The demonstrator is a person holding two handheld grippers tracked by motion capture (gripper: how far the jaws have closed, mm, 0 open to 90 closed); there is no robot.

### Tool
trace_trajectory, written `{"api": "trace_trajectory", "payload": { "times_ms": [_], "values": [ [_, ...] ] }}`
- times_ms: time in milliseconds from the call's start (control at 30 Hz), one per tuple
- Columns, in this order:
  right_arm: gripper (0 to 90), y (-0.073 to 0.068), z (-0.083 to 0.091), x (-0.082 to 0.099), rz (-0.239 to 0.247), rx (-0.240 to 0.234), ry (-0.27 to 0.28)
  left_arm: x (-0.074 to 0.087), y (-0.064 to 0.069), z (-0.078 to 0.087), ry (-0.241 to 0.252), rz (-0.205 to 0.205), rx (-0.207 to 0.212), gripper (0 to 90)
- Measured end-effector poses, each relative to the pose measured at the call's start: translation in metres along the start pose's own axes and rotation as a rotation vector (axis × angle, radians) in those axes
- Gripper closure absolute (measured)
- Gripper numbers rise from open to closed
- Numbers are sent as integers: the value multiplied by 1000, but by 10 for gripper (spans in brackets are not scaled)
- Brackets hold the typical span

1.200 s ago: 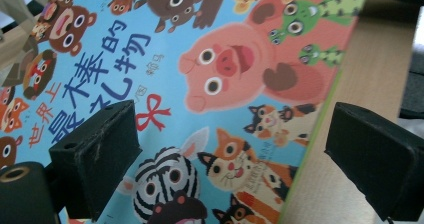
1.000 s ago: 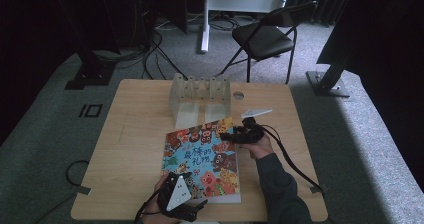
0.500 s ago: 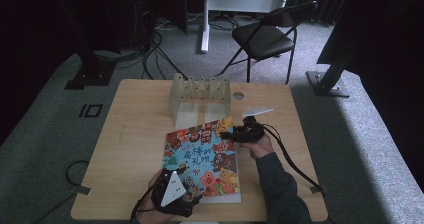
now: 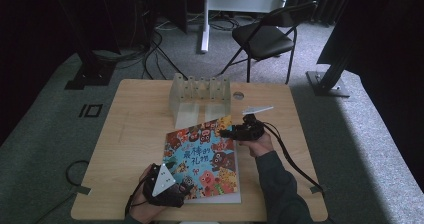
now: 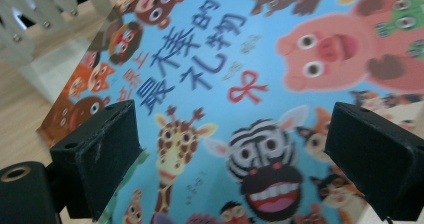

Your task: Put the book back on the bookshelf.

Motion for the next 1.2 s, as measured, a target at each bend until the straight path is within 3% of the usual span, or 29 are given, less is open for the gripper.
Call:
{"api": "trace_trajectory", "payload": {
  "times_ms": [333, 600, 900, 1200],
  "values": [
    [622, -4, 3, -1, -16, -21, -3, 8, -19, 2, -10, 41, -35, 70],
    [652, -4, 5, -3, -65, -19, -6, 12, -27, 4, -18, 59, -51, 70],
    [661, -9, 7, -4, -61, -8, 5, 16, -34, 4, -24, 77, -59, 70],
    [671, -15, 13, -5, -38, -8, 50, 19, -44, 7, -15, 117, -68, 85]
  ]
}}
Point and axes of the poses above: each handheld gripper's, and its own axes: z roughly backward along the jaws, x roughly out of its underside, y roughly to its right, the point moved 9 cm from there along -z, roughly forward along the jaws, and after that the axes turned 10 degrees about y, right-handed, at the moved point
